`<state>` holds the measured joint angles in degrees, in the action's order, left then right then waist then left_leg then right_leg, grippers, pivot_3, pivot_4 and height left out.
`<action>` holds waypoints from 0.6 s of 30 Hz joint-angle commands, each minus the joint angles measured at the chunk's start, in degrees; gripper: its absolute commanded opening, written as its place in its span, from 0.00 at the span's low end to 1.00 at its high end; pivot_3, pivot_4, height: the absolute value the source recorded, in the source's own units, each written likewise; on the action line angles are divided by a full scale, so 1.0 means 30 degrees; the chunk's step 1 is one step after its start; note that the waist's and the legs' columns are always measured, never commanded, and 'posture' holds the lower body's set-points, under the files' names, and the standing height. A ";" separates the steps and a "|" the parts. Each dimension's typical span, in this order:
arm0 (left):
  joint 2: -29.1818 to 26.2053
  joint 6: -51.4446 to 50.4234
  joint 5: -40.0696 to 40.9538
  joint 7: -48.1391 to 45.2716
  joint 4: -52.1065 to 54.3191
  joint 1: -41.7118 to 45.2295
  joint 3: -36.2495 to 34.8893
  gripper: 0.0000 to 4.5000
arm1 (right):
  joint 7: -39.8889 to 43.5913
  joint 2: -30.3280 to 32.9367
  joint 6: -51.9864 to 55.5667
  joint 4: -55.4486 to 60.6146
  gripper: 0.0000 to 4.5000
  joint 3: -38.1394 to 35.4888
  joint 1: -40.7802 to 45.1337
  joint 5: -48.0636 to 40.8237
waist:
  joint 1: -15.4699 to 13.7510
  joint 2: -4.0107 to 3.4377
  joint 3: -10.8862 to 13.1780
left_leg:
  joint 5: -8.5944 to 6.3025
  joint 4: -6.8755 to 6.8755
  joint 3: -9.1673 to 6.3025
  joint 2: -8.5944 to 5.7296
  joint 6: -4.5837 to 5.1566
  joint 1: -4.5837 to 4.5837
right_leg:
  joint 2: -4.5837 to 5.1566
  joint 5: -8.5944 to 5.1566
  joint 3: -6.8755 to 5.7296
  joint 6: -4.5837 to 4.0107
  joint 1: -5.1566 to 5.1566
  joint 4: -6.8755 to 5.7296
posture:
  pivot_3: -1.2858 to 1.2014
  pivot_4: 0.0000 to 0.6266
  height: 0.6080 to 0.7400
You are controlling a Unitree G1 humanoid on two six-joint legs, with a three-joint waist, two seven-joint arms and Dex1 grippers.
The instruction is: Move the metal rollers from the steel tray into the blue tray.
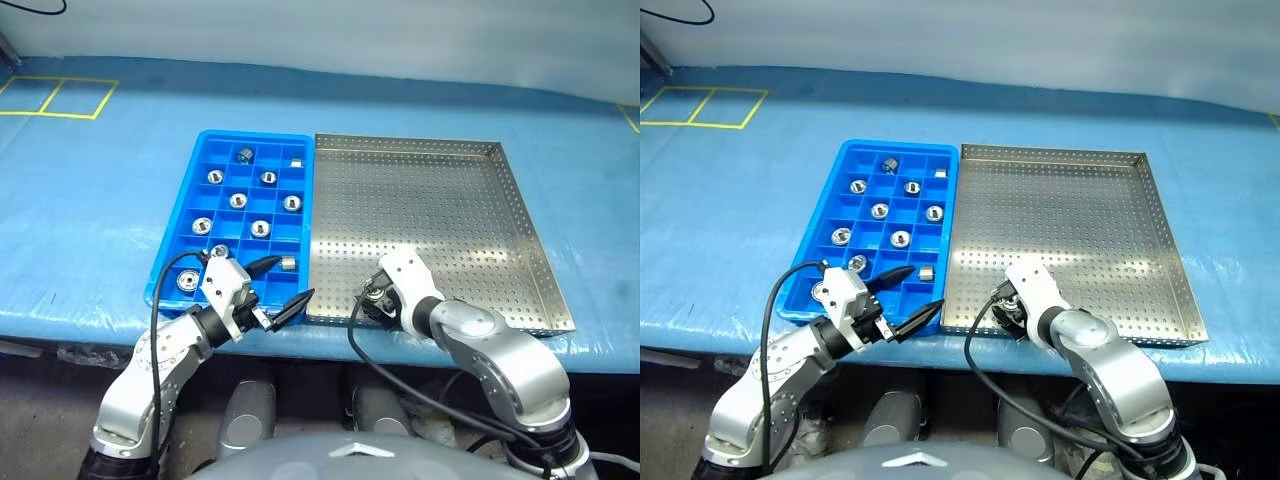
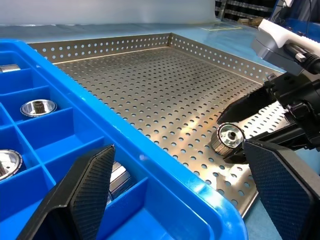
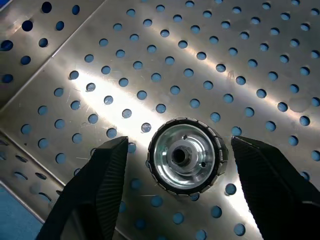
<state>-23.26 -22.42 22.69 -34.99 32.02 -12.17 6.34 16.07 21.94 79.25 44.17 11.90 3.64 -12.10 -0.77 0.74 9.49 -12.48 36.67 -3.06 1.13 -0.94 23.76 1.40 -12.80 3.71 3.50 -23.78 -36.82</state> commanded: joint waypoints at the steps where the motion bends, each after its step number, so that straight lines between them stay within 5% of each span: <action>1: 0.0050 0.0194 0.0167 0.0118 0.0535 -0.0132 0.0050 1.00 | -0.0144 0.0079 -0.0185 0.0253 0.50 -0.0193 0.0439 -0.0131 | -0.0019 0.0000 0.0000 | 0.0000 0.0002 0.0001 -0.0002 0.0000 0.0001 | 0.0002 0.0001 0.0000 0.0001 0.0000 0.0000 | 0.57 0.24 1.00; 3: 0.0104 0.0287 0.0135 0.0220 0.0540 -0.0216 -0.0045 1.00 | -0.0155 0.0145 -0.0178 0.0374 0.42 -0.0363 0.0816 -0.0168 | -0.0024 -0.0001 0.0003 | 0.0000 0.0009 0.0000 -0.0002 0.0000 0.0003 | 0.0001 0.0001 0.0001 0.0002 0.0001 -0.0001 | 0.57 0.24 1.00; 18: 0.0175 0.1252 -0.0033 0.1763 0.2187 -0.3111 -0.2166 1.00 | -0.0122 -0.2936 -0.3983 -0.2804 0.42 0.1816 0.6628 -0.0271 | -0.0472 0.0003 0.0009 | 0.0000 -0.0049 -0.0011 0.0002 0.0000 -0.0001 | -0.0003 0.0002 -0.0010 0.0000 -0.0012 0.0002 | 0.64 0.24 1.00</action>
<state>-22.85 -20.19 22.59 -30.39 35.08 -20.51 0.88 15.03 13.86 70.57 36.57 15.74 22.27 -12.59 -2.18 0.75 9.52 -12.47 36.50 -3.11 1.14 -0.94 23.76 1.38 -12.80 3.67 3.49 -23.82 -36.81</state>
